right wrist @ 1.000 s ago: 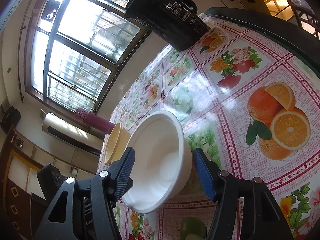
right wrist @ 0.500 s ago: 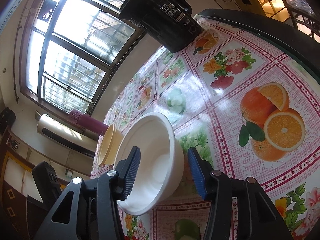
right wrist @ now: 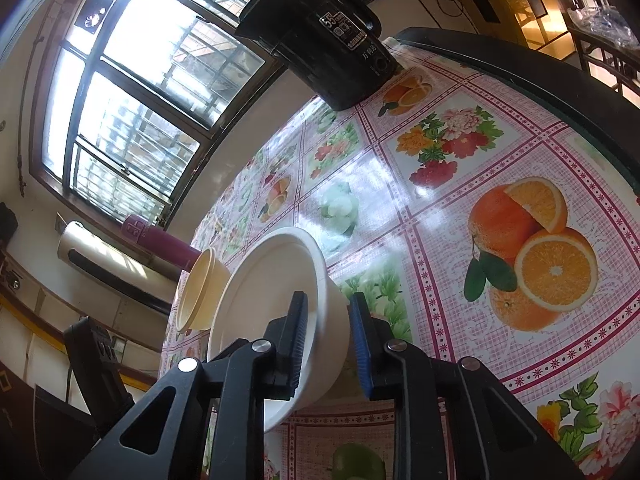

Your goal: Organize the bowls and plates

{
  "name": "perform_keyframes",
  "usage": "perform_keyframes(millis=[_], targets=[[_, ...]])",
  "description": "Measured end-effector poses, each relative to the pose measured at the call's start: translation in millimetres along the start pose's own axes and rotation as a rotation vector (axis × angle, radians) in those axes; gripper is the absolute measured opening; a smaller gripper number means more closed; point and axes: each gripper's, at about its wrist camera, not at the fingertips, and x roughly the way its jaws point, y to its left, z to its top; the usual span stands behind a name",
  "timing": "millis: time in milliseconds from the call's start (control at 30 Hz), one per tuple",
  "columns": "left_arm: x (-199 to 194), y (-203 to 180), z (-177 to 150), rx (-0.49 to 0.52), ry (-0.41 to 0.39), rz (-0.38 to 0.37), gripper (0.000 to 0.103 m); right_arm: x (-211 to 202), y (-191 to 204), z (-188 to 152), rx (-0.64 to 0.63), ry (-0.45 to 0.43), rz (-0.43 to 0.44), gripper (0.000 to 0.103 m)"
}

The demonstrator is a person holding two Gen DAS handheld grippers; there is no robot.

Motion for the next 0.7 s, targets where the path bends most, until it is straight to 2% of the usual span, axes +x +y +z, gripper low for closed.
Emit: perform_keyframes(millis=[167, 433, 533, 633, 700], targets=[[2, 0, -2, -0.001, 0.015, -0.036, 0.022, 2, 3, -2, -0.014, 0.004, -0.003, 0.018], [-1, -2, -3, -0.004, 0.018, -0.059, 0.022, 4, 5, -3, -0.03, 0.007, 0.005, 0.01], [-6, -3, -5, 0.004, 0.01, -0.051, 0.02, 4, 5, -4, -0.025, 0.022, 0.059, 0.011], [-13, 5, -7, -0.013, 0.0, -0.061, 0.02, 6, -5, -2, 0.043, 0.044, 0.161, 0.011], [-19, 9, -9, -0.019, 0.0, -0.068, 0.02, 8, -5, -4, 0.046, 0.057, 0.179, 0.011]])
